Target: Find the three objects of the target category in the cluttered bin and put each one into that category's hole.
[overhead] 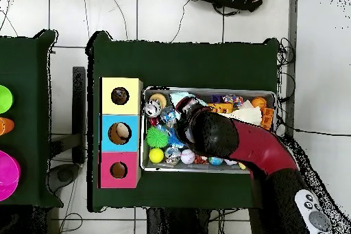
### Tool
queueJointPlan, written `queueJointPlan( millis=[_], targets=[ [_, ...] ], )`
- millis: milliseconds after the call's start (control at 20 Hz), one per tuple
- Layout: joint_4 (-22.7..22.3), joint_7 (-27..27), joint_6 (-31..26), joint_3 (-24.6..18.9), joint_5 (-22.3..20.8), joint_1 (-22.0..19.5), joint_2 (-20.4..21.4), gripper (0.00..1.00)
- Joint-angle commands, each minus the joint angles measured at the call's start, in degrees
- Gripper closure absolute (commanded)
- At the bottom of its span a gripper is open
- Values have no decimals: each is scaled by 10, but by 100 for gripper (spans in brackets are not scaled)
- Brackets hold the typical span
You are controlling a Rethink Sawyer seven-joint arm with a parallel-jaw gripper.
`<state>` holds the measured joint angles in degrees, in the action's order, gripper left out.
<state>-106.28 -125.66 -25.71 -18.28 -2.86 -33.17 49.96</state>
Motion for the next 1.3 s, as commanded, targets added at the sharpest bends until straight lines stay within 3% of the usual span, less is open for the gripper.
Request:
queueJointPlan(
  millis=[50,100,300,550,600,1050,1300],
  targets=[
    [136,57,-168,16,-58,19,3,100],
    [161,57,-187,14,-62,20,-9,100],
    [229,78,-161,0,-97,20,-74,100],
    [259,122,-146,-22,-131,8,-97,100],
    [263,124,-150,-28,-136,5,-100,0],
    [263,184,-109,-88,-162,-40,-128,0],
    [245,175,-97,-113,-172,-59,-129,0]
  ],
)
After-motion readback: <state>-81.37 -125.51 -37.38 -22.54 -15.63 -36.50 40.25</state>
